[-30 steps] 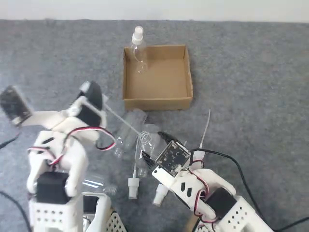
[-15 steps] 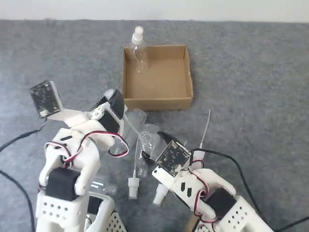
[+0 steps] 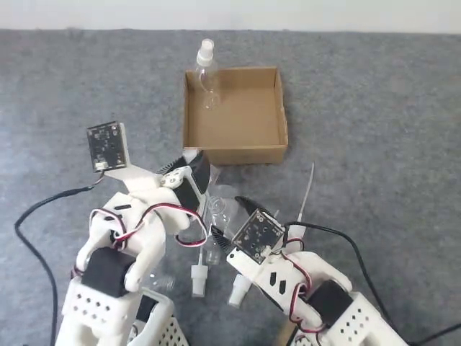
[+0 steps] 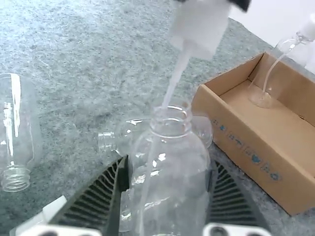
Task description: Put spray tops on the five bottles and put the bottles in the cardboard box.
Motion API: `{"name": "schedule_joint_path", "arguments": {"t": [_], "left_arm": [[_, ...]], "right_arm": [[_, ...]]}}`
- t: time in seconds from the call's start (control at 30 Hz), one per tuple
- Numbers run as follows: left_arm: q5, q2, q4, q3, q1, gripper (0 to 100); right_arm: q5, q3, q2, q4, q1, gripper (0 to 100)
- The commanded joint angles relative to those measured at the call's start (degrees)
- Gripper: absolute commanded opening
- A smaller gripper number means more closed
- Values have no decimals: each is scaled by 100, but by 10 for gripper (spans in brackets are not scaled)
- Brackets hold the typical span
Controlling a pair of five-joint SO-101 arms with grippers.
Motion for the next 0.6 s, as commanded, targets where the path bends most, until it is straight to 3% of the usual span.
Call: {"name": "schedule_joint_path", "arguments": {"t": [0.0,0.23,0.4,0.57], "left_arm": [[-53,-79,-141,-13,35,10],[-70,-79,-149,75,185,10],[-774,-79,-466,409,607,10],[-870,-79,-668,593,607,11]], "right_arm": [[0,-114,-119,-127,224,125],[0,-114,-119,-127,233,125],[0,-79,-119,-127,251,125],[9,-79,-119,-119,251,125]]}}
